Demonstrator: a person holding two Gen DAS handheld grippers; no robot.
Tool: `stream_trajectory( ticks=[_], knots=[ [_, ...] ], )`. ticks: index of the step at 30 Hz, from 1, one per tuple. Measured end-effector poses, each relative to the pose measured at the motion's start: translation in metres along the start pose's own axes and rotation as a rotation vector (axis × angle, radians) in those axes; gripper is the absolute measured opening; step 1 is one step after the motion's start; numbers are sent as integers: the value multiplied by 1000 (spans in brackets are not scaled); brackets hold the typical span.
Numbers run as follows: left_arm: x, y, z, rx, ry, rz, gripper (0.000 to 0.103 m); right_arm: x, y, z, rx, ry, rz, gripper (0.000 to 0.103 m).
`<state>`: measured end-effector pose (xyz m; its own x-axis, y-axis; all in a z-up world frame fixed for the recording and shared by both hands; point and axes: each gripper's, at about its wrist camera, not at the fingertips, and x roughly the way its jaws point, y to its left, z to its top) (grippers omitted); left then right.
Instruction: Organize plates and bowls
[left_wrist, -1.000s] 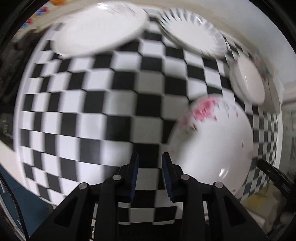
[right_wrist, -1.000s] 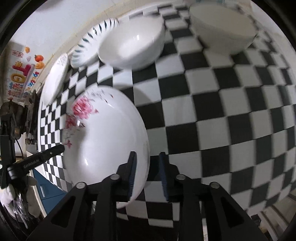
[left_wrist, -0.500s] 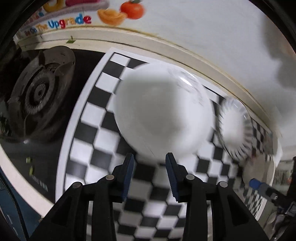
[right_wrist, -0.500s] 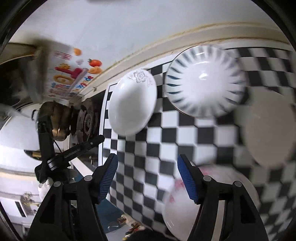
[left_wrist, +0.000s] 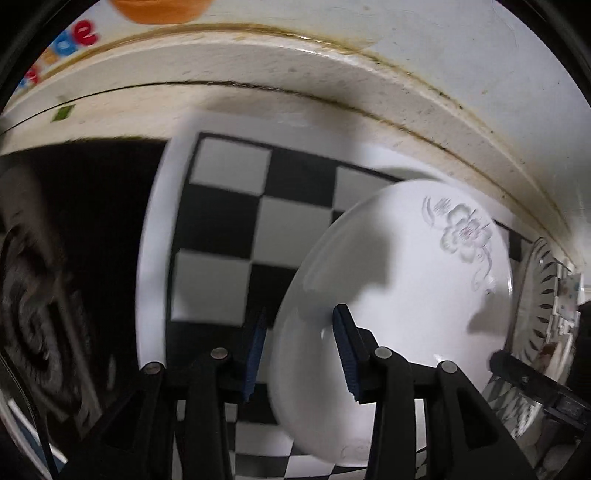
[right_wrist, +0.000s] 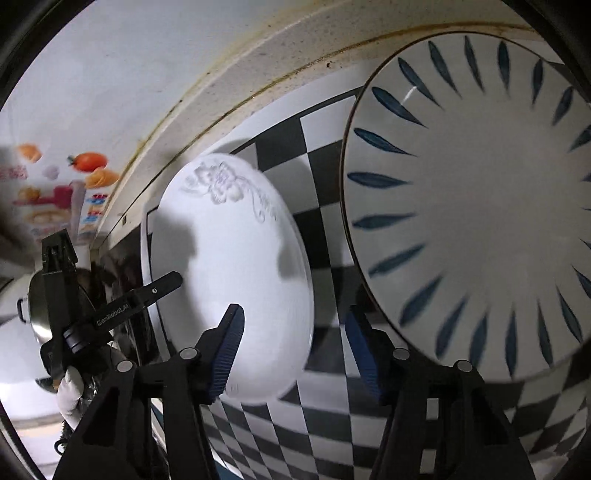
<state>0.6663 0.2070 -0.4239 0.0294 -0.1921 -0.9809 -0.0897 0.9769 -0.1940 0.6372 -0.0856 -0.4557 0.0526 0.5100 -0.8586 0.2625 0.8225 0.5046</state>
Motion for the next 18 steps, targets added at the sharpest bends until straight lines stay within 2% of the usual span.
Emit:
stream_trajectory(
  ticks=[2, 7, 11, 14, 18],
  knots=[
    [0, -2, 4, 21, -13, -8, 32, 6, 4, 5, 3, -4, 9, 40],
    [-4, -4, 3, 65, -46, -6, 25, 14, 9, 7, -34, -42, -64, 14],
    [-8, -3, -8, 80, -71, -5, 20, 10, 10, 5, -54, -74, -69, 14],
    [-9, -4, -20, 88, -86, 10, 20, 8, 16, 0, -100, -92, -95, 14],
    [-17, -1, -39, 75, -102, -9, 20, 4, 16, -5, -114, -93, -92, 14]
  ],
)
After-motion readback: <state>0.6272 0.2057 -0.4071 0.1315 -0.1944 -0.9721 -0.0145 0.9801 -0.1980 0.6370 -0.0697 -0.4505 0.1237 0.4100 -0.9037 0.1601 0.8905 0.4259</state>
